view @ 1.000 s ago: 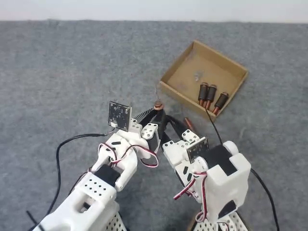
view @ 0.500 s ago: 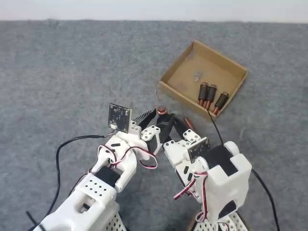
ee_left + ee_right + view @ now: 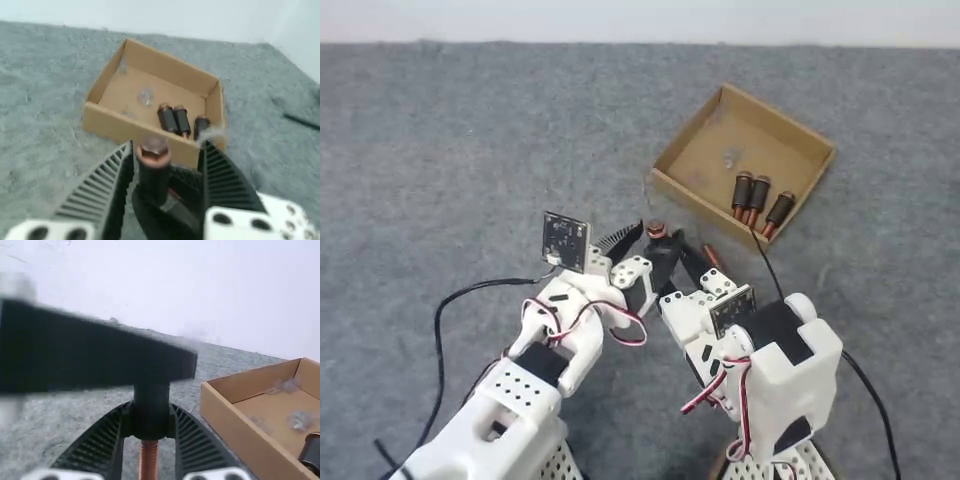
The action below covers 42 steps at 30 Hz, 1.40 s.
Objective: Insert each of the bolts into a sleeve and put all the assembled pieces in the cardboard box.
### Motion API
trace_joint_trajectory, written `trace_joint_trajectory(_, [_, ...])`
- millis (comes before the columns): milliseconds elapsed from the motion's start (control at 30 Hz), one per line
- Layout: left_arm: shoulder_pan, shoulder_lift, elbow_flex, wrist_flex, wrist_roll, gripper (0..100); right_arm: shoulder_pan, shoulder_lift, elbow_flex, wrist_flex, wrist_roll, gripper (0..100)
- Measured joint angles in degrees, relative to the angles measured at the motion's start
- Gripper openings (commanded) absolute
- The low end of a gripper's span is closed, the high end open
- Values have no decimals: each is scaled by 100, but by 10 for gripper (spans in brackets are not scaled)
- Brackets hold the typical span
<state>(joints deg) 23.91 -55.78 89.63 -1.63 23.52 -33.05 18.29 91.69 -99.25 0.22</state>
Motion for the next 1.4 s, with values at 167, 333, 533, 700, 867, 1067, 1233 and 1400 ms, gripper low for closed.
trace_joint_trajectory(167, [-229,0,-35,0,9,163,0,0,0,0,0,13])
trace_joint_trajectory(333, [-545,0,-431,308,0,4,0,0,0,0,0,13])
trace_joint_trajectory(533, [-633,0,-1073,1495,18,11,0,0,0,0,0,13])
trace_joint_trajectory(700, [-809,0,-1143,1785,18,11,0,0,0,0,0,13])
trace_joint_trajectory(867, [-1292,0,-1152,1864,18,11,0,0,0,0,0,13])
trace_joint_trajectory(1067, [-1530,0,-1152,3121,18,11,0,0,0,0,0,13])
trace_joint_trajectory(1233, [-1538,0,-695,3692,-580,11,0,0,0,0,0,13])
trace_joint_trajectory(1400, [-1609,0,-501,3692,-1116,11,44,0,0,0,0,13])
